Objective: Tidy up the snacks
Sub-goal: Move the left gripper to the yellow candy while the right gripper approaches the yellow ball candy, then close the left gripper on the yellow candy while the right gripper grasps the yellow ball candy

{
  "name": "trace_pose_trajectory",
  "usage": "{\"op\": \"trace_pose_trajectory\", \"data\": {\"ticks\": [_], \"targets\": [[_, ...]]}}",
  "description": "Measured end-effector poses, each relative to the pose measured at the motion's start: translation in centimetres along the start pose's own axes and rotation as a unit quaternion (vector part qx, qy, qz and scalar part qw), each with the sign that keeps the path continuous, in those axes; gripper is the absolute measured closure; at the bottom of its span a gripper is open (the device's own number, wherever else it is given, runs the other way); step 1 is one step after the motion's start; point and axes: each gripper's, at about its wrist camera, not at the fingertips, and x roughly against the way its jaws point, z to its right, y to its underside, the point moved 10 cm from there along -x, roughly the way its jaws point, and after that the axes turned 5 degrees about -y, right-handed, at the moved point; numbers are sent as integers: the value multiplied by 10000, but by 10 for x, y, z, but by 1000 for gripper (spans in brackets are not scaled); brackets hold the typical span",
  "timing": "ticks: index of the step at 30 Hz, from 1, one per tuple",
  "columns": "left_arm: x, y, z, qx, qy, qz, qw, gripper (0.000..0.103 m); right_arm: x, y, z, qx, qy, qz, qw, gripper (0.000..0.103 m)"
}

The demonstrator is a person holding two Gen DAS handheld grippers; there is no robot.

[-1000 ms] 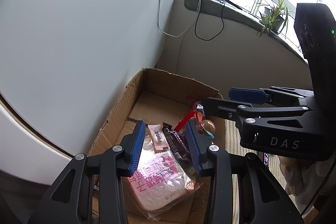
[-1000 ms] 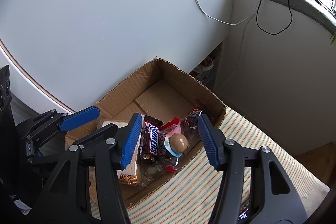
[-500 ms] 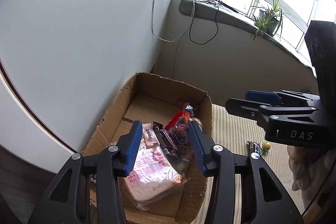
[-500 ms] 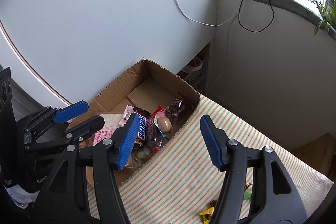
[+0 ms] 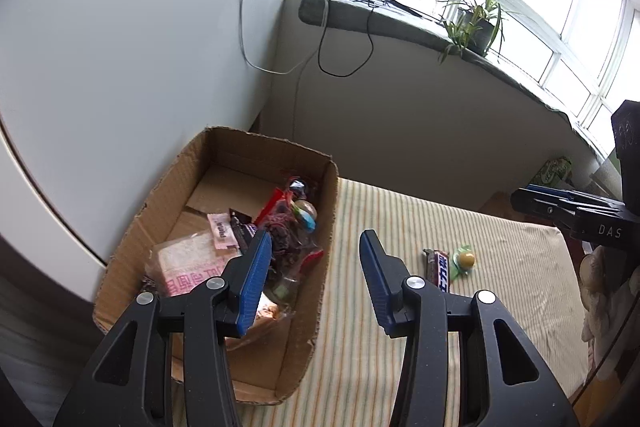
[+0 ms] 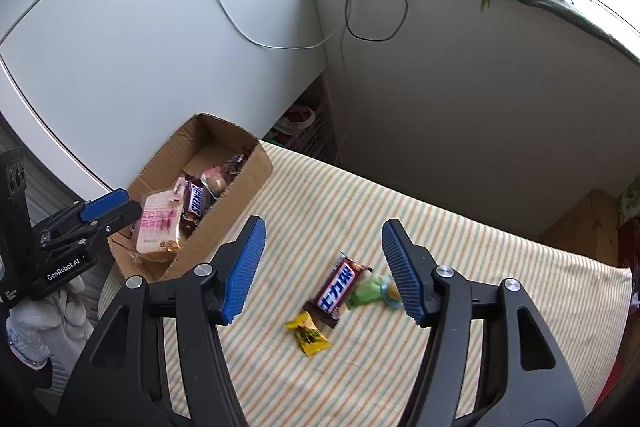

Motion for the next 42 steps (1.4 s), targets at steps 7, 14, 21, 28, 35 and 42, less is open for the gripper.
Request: {"op": "trace_pose_trajectory", "data": {"ticks": [7,14,21,28,35,42], "targets": [[-3,20,30,-69,246,-185,9995,58,9,38,62,-583,304,-114,9978,40],[-12,57,69,-108,585,-601,9964,58,-4,51,74,-513,322,-123,9981,40],[-31,99,108,-51,817,-1047,9911,58,-31,58,56,101,226,-261,9994,40],[-56,120,134,16,715,-1063,9918,58,-53,72,61,457,127,-359,9982,44],[-79,118,141,330,360,-863,9951,58,-63,76,70,568,-131,-302,9978,54],[-84,119,147,251,-59,-661,9975,59,-74,74,70,604,-287,-269,9974,66]]}}
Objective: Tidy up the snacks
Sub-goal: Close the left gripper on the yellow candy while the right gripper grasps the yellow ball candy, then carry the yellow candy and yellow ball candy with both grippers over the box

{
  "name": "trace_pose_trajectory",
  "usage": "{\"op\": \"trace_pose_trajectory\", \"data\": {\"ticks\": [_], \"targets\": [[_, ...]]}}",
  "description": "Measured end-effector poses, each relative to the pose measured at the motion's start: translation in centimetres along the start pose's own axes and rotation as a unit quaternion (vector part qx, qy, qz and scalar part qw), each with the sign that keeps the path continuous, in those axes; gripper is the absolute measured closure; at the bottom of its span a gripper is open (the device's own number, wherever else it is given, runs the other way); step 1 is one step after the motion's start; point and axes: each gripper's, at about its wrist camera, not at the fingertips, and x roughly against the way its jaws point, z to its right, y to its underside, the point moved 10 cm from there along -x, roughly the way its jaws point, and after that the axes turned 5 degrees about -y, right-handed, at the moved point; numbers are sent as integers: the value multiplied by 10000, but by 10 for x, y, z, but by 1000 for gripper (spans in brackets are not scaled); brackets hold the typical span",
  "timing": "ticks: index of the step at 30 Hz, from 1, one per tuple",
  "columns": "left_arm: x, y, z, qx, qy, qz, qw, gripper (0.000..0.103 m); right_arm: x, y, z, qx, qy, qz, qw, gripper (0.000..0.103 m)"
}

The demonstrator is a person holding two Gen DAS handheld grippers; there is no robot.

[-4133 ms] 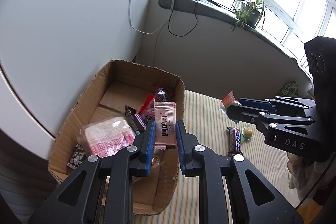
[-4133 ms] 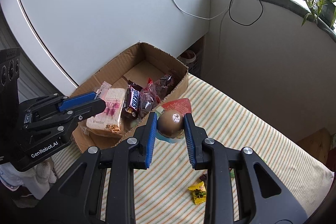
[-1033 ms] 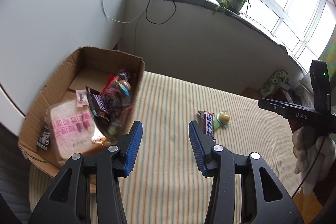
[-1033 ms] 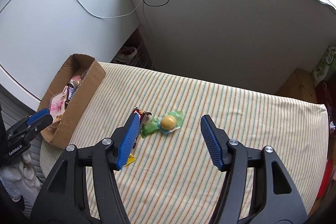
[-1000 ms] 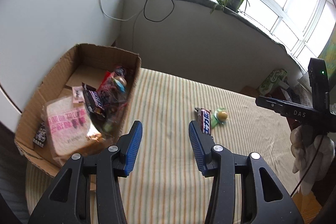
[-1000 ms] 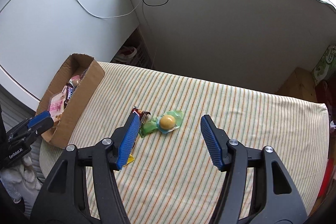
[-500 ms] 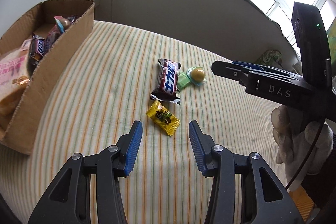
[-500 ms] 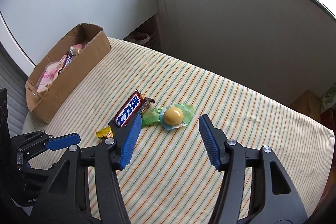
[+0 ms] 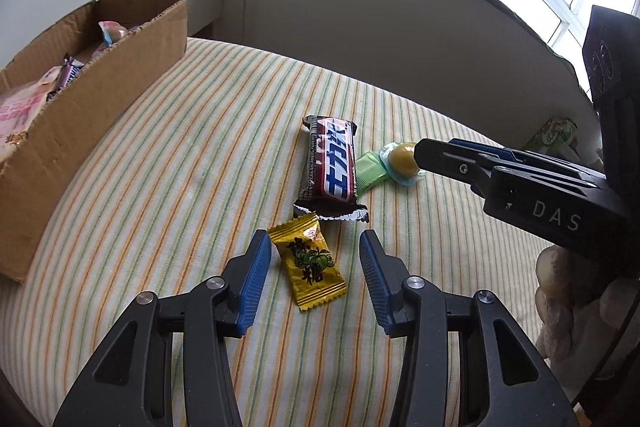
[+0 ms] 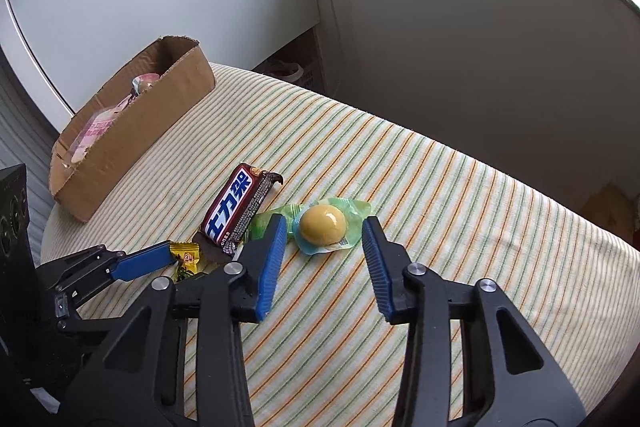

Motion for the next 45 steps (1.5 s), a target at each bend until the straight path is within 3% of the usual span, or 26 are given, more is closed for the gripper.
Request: {"op": "trace_pose_trajectory", "data": {"ticks": [6,10,12,15,22,31,45], "targets": [[-4,0,9,-297,-325,119,9990,59,-17,-1,-4,158,111,-153,9997,66],[-3,-1,1,-213,-416,187,9987,75,-26,1,-4,175,167,-248,9994,67],[-2,0,0,-207,-403,182,9988,76,-31,3,-4,179,185,-312,9992,74],[1,0,-5,-278,-441,187,9985,81,-31,4,-4,206,204,-288,9992,74],[5,3,-16,-118,-185,111,9997,81,-23,5,-2,173,222,-220,9994,75],[18,3,-28,-50,-158,117,9998,81,-7,8,-3,132,227,-100,9996,75],[49,-27,-42,-35,-54,278,9996,81,23,-18,-31,147,280,26,9995,75]]}}
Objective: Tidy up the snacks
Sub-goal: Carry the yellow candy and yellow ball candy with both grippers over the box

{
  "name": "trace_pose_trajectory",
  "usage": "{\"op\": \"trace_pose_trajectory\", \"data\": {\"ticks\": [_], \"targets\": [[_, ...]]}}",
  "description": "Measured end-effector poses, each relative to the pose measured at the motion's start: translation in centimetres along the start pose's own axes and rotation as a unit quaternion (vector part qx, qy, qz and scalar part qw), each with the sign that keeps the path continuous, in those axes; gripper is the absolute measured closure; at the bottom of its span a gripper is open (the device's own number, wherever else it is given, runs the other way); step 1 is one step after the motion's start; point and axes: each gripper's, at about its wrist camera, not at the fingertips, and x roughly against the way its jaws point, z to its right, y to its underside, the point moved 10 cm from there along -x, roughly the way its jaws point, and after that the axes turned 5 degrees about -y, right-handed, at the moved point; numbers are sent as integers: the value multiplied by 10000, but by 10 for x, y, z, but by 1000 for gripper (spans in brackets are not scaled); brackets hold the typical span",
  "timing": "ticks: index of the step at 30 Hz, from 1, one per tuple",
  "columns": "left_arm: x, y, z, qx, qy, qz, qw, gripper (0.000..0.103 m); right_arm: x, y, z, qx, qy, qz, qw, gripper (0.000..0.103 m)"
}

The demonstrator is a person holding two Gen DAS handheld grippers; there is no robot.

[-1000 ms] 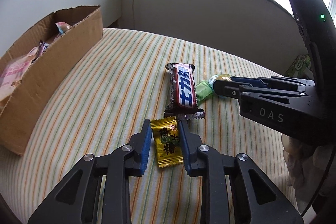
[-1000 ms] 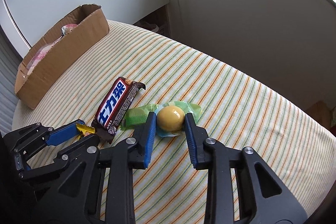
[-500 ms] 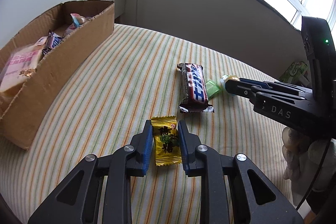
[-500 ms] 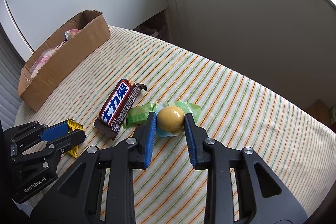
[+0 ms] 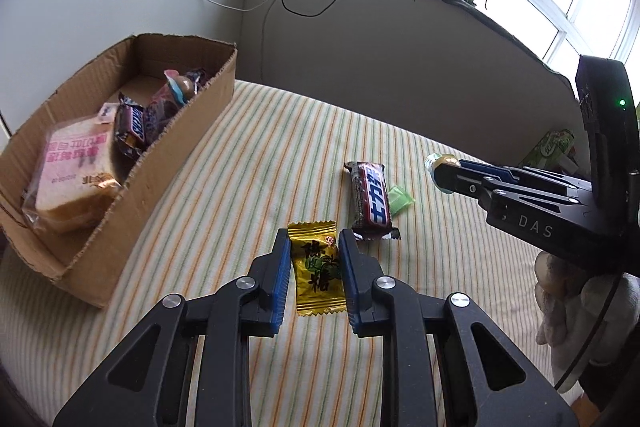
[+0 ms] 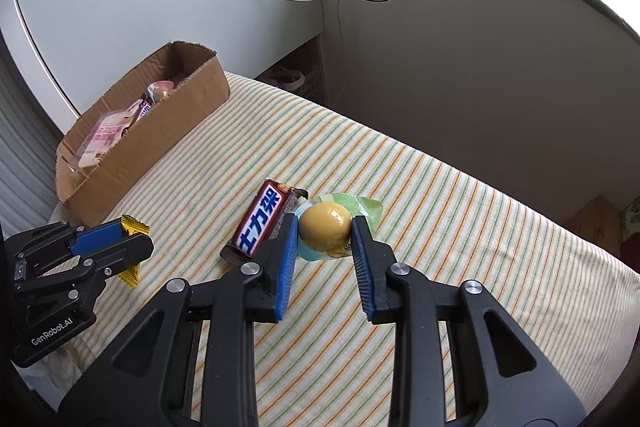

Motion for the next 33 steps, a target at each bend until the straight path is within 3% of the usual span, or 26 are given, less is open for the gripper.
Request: {"op": "trace_pose_trajectory", "data": {"ticks": [14,33], "targets": [[27,-34,-60,261,-100,136,9995,81,-1,-58,-72,346,-161,85,9992,75],[36,-82,-145,640,-385,419,9963,81,-46,-127,-168,864,-563,26,9947,75]]}}
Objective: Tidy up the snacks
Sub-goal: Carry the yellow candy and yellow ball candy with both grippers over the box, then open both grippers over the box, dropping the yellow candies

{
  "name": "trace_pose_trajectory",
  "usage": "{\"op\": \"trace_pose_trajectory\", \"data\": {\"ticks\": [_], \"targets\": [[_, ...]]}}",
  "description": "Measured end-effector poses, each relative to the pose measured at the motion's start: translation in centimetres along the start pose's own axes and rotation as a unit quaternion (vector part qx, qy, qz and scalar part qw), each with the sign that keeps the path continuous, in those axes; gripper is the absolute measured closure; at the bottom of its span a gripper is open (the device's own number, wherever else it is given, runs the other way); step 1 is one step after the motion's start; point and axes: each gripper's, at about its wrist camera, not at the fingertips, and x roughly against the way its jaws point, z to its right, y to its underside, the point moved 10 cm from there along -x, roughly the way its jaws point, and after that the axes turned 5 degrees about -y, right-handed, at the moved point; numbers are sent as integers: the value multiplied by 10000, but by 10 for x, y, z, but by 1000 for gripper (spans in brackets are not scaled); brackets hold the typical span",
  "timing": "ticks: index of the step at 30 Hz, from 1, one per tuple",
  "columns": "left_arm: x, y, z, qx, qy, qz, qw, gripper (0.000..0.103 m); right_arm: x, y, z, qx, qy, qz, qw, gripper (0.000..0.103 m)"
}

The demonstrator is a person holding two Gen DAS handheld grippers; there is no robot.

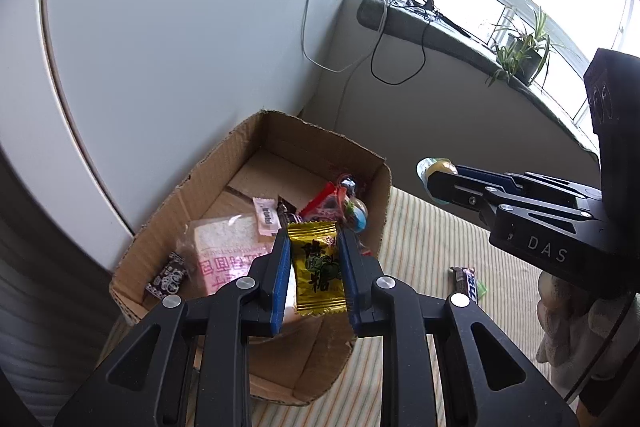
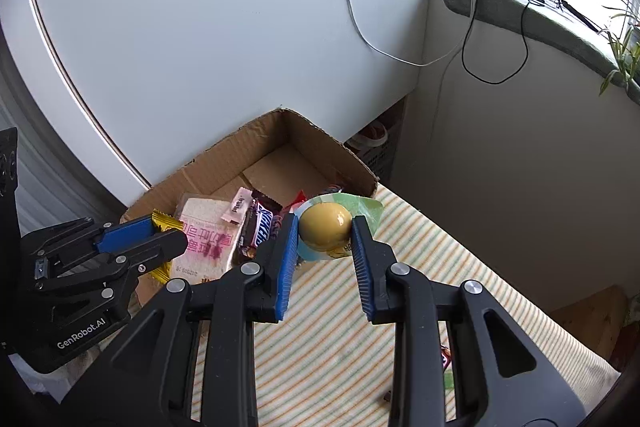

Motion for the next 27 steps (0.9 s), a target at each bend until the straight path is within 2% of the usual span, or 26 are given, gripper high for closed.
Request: {"op": "trace_pose_trajectory", "data": {"ticks": [10,27], "targets": [[-16,-21,-16,-54,-95,23,9999,81,-31,-23,-14,-15,-155,-117,9998,75],[-43,-29,-28,-49,-164,-77,9998,81,-76,-38,-14,-104,-321,-316,9989,75]]}}
